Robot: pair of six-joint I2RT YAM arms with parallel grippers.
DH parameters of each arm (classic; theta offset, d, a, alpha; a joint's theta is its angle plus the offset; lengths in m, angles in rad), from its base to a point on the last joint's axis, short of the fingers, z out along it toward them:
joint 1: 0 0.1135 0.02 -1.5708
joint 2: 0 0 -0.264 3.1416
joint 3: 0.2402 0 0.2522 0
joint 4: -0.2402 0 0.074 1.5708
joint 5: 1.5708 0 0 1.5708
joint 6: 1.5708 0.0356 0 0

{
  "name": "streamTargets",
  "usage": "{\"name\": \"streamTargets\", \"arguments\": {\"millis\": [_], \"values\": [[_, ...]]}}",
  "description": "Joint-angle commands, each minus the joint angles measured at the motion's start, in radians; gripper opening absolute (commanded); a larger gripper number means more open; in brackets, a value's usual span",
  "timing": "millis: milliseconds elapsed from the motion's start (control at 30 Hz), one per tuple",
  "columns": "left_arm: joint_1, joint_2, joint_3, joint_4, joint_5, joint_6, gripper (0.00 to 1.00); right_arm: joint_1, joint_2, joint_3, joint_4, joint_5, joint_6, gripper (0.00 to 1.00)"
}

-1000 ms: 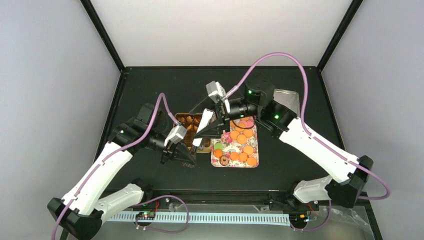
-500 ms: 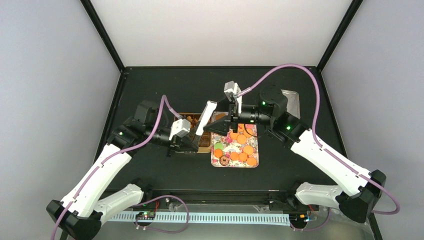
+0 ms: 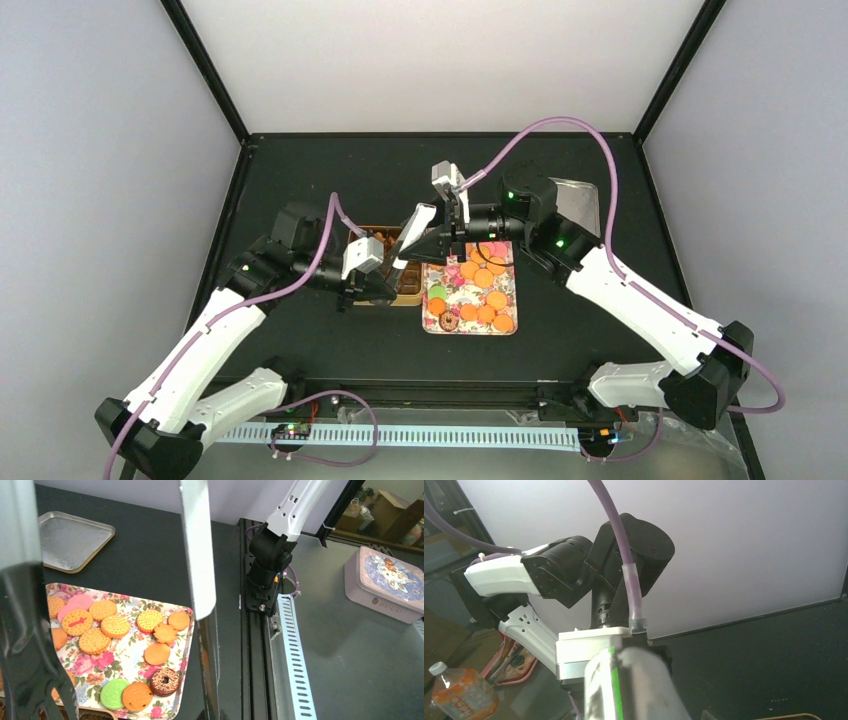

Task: Pack the cookies
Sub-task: Pass from the left arm to the right

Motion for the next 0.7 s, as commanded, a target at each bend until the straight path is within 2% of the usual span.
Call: {"name": "streamTargets", "arguments": {"millis": [0,133,200,400,533,667], "values": [[0.003,-0.009,0.011,0.045,-0.040,-0.005,0.02,0.008,0.020,0.054,-0.024,-0.059,-0.037,0.63],[0.003,-0.009,0.018,0.047,-0.064,-0.003,0.02,0.010,0.025,0.058,-0.067,-0.063,-0.058,0.47],[0.003,-0.007,0.017,0.051,-0.075,-0.004,0.02,0.011,0.028,0.058,-0.078,-0.066,-0.058,0.42],[0.003,-0.007,0.002,0.128,-0.176,-0.065,0.02,0.033,0.062,0.091,-0.106,-0.031,-0.059,0.42],[0.003,-0.011,0.003,0.139,-0.247,-0.076,0.02,0.046,0.091,0.096,-0.084,-0.025,-0.040,0.49],[0.003,-0.015,0.005,0.126,-0.262,-0.072,0.02,0.047,0.099,0.090,-0.065,-0.033,-0.032,0.47]]}}
